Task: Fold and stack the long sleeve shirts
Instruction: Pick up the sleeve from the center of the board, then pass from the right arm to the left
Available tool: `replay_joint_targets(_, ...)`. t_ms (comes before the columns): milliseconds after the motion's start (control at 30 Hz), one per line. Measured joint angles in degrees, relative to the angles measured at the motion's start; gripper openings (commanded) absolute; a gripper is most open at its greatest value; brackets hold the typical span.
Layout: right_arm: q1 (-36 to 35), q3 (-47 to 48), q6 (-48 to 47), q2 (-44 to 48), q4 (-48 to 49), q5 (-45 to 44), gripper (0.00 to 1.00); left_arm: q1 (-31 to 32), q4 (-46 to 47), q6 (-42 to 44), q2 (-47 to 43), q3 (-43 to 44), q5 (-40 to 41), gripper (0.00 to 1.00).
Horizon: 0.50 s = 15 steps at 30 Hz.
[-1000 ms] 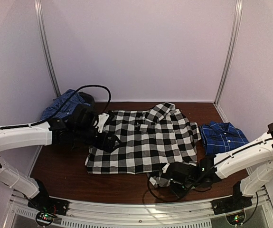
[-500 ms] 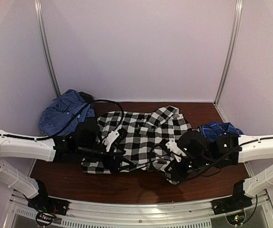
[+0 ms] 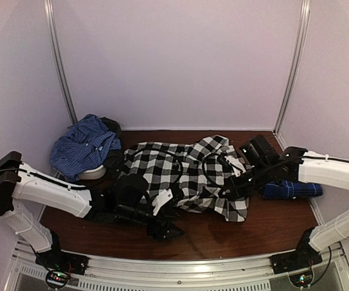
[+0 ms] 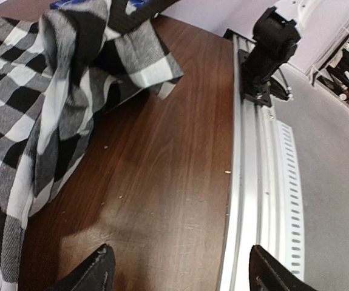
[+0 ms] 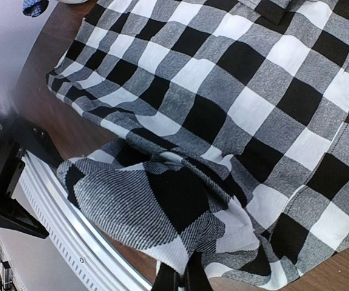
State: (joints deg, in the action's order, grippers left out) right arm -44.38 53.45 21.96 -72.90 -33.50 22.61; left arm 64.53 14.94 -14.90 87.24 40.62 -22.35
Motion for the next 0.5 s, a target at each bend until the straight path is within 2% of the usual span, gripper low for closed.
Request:
replay_joint_targets(267,7.48,2.93,-2.69,-8.24,0.55,3.41,0.00,0.00,-0.70,-1.29,9.03,3.23,15.69,0.82)
replay_joint_targets(500,8.92,6.95,-5.07,-12.79,0.74,5.44,0.00,-0.04,-1.51,0.11,16.41,9.79,26.88,0.82)
